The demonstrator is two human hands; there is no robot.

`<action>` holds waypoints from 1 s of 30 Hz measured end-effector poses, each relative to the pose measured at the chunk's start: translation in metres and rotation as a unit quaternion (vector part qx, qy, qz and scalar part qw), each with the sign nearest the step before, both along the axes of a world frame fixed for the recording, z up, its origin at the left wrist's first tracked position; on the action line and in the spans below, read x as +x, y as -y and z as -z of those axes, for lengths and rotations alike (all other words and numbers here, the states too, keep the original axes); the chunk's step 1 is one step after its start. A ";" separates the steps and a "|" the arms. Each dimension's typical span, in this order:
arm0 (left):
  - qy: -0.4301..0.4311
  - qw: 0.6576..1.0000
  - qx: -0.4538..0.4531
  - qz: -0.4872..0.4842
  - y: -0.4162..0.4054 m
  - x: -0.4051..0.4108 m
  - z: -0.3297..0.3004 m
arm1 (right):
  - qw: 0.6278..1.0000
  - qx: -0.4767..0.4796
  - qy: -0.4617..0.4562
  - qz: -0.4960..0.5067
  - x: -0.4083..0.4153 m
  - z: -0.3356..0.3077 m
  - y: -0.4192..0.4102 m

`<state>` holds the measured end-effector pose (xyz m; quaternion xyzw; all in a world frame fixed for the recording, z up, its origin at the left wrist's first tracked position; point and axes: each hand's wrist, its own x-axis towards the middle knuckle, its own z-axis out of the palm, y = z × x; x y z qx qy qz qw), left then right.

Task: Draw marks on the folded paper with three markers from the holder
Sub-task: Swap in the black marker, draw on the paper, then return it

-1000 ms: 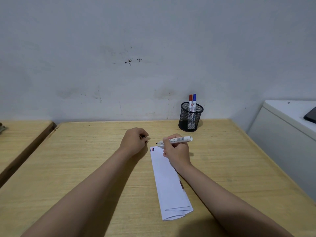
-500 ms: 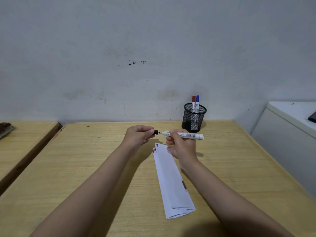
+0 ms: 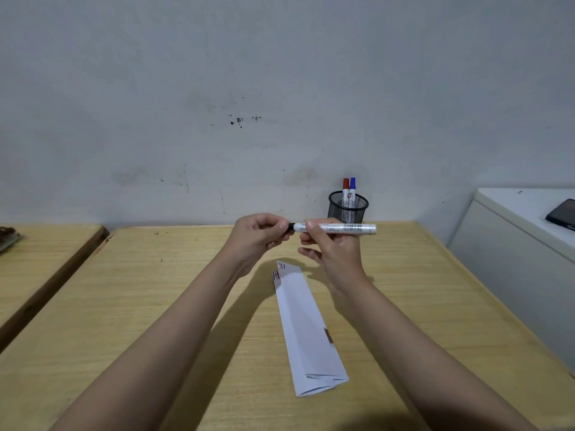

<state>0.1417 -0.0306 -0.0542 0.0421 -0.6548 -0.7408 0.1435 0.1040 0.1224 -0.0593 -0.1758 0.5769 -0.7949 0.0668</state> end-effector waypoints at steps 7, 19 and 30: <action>-0.016 0.999 -0.015 -0.043 -0.012 -0.001 -0.002 | 0.995 0.095 -0.022 0.033 -0.012 -0.009 -0.006; -0.043 0.973 -0.145 -0.177 -0.028 -0.022 -0.028 | 0.702 0.429 -0.526 0.216 -0.053 -0.028 -0.017; -0.082 0.964 -0.193 -0.161 -0.053 -0.087 -0.057 | 0.787 0.346 -0.456 0.228 -0.122 -0.085 -0.042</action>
